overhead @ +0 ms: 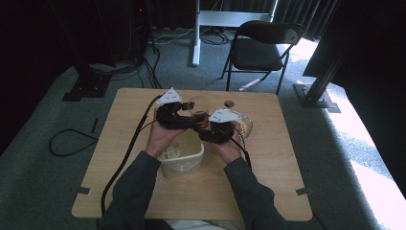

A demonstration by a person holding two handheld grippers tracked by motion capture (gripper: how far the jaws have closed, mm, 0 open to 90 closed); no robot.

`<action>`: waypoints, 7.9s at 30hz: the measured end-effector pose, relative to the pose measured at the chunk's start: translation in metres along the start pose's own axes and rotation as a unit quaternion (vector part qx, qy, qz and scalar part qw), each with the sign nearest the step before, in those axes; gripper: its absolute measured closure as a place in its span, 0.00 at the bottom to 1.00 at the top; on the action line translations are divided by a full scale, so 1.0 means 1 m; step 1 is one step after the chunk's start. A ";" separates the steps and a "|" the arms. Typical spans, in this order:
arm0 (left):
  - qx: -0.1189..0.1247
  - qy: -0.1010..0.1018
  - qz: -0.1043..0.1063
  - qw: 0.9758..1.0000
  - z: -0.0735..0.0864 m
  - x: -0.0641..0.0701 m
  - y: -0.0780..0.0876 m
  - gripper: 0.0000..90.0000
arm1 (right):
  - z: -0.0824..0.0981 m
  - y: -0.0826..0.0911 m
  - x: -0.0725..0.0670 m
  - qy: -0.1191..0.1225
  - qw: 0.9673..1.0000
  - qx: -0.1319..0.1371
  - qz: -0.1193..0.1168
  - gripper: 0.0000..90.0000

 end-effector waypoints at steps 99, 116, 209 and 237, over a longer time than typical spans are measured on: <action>-0.019 0.099 -0.255 0.962 0.142 -0.141 0.090 0.31 | 0.107 0.146 0.146 0.075 0.953 -0.156 0.249 0.47; -0.028 0.106 -0.250 0.962 0.154 -0.141 0.083 0.31 | 0.099 0.140 0.143 0.139 0.941 -0.193 0.242 0.47; -0.036 0.107 -0.237 0.965 0.159 -0.136 0.073 0.32 | 0.060 0.113 0.125 0.575 0.675 -0.390 0.247 0.47; -0.035 0.107 -0.236 0.965 0.159 -0.136 0.073 0.32 | 0.063 0.111 0.124 0.572 0.680 -0.388 0.244 0.47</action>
Point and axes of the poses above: each handheld gripper's, and its own axes: y roughly backward along the jaws, z roughly out of its underside, x roughly to its right, the point moved 7 cm from there along -y, roughly forward along the jaws, and after that the axes turned 8 degrees about y, right-handed, at the moved point
